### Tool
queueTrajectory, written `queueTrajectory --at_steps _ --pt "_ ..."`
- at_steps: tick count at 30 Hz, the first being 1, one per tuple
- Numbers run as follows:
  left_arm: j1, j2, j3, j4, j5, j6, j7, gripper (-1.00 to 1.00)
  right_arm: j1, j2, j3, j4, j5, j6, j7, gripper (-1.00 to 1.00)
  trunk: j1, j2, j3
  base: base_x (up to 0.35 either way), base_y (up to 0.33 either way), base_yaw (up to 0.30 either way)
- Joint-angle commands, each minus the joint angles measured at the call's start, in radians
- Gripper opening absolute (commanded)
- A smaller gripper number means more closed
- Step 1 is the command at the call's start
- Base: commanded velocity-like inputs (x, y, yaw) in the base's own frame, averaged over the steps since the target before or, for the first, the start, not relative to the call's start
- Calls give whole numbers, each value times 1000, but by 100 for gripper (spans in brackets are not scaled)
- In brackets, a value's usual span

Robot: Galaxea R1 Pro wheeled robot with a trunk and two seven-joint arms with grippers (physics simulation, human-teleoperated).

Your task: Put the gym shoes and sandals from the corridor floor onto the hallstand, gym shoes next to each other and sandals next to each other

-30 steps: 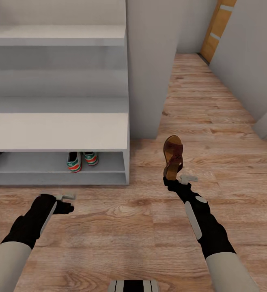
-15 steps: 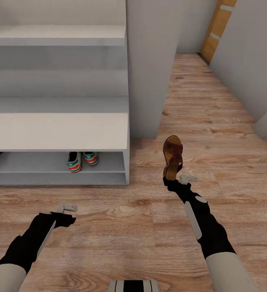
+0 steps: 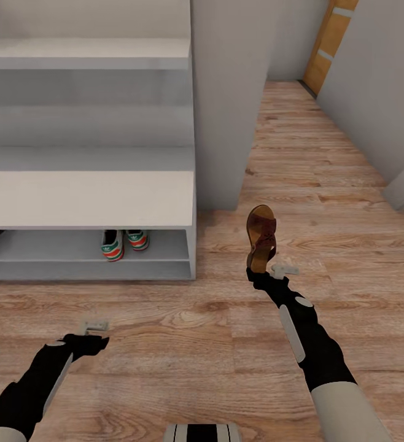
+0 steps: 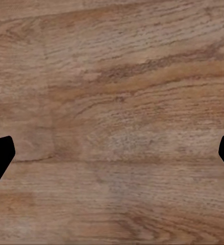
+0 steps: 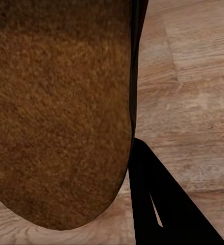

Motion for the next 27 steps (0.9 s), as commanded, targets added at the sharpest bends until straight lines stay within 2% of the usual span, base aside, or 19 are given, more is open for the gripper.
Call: queueTrajectory --at_steps 1,4,8,27 --pt "5 0 1 0 0 -12 0 100 0 0 0 0 -3 0 -1 -100 0 0 0 0 0 0" --pt "32 -2 2 -1 0 -50 1 100 0 0 0 0 -3 0 -1 -100 0 0 0 0 0 0" --pt "47 -3 2 -2 1 -66 1 100 0 -2 -2 0 -3 0 0 -100 0 0 0 0 0 0" --pt "54 -3 4 -2 2 -88 1 100 0 -3 -4 0 -3 0 1 -100 0 0 0 0 0 0"
